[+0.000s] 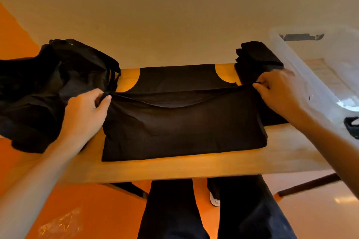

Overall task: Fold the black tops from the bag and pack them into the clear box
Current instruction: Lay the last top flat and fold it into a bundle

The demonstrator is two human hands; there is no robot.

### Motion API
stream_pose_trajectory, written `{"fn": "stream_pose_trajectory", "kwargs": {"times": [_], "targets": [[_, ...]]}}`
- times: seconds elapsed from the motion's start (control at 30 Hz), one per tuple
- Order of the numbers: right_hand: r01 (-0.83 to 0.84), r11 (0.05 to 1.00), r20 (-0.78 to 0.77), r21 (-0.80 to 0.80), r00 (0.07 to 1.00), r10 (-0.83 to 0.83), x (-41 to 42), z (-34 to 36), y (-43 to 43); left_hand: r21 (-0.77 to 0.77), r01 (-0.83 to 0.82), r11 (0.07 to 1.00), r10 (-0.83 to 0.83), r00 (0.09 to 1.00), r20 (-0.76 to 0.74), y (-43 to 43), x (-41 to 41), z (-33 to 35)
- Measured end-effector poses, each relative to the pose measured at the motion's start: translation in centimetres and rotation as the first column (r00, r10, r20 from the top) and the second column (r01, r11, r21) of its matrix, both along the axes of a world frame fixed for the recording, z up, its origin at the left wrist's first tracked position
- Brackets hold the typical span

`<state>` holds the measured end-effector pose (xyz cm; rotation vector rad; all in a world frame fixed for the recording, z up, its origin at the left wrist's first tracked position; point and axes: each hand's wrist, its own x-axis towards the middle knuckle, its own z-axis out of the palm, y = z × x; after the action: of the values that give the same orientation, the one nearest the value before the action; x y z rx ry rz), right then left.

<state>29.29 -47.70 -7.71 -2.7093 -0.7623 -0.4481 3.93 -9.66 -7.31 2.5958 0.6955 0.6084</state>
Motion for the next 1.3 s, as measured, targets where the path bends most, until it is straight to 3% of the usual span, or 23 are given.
{"fn": "stream_pose_trajectory", "kwargs": {"times": [0.17, 0.47, 0.6, 0.67, 0.73, 0.8, 0.87, 1.03, 1.13, 1.3], "targets": [[0.072, 0.942, 0.093, -0.329, 0.995, -0.044, 3.3, 1.1, 2.9, 0.063, -0.06, 0.996, 0.066, 0.993, -0.102, 1.4, 4.6, 0.3], [0.16, 0.826, 0.158, -0.541, 0.984, -0.087, 7.3, 0.0, 7.2, 0.12, -0.06, 0.991, 0.091, 0.958, -0.271, 4.2, 10.2, -1.6], [0.167, 0.759, 0.187, -0.629, 0.98, -0.061, 7.4, -0.6, 8.1, 0.238, -0.045, 0.97, 0.114, 0.951, -0.286, 4.3, 11.2, -2.6], [0.067, 0.805, 0.161, -0.589, 0.986, 0.036, 7.0, -0.8, 8.4, 0.317, 0.012, 0.949, 0.085, 0.953, -0.29, 3.6, 11.2, -2.7], [-0.135, 0.869, 0.032, -0.476, 0.985, 0.171, 5.9, -1.0, 9.2, 0.348, 0.174, 0.921, -0.076, 0.958, -0.278, 2.9, 11.4, -2.8], [-0.287, 0.879, -0.129, -0.38, 0.958, 0.257, 4.4, -1.5, 10.5, 0.29, 0.343, 0.893, -0.22, 0.897, -0.383, 2.1, 11.4, -3.2], [-0.347, 0.865, -0.231, -0.363, 0.933, 0.277, 2.9, -2.6, 11.6, 0.213, 0.384, 0.899, -0.257, 0.854, -0.452, 0.7, 10.7, -4.3], [-0.131, 0.977, -0.194, -0.168, 0.976, 0.098, 2.5, -4.3, 9.2, 0.141, 0.298, 0.944, -0.184, 0.831, -0.525, -0.9, 8.0, -7.9], [-0.002, 0.999, -0.179, -0.05, 0.984, -0.007, 3.4, -3.4, 8.0, 0.152, 0.265, 0.952, -0.15, 0.84, -0.521, -0.1, 7.9, -8.5], [0.151, 0.949, -0.466, 0.276, 0.885, -0.005, 4.9, -1.1, 7.7, 0.169, 0.264, 0.95, -0.139, 0.838, -0.527, -0.2, 8.0, -8.5]]}}
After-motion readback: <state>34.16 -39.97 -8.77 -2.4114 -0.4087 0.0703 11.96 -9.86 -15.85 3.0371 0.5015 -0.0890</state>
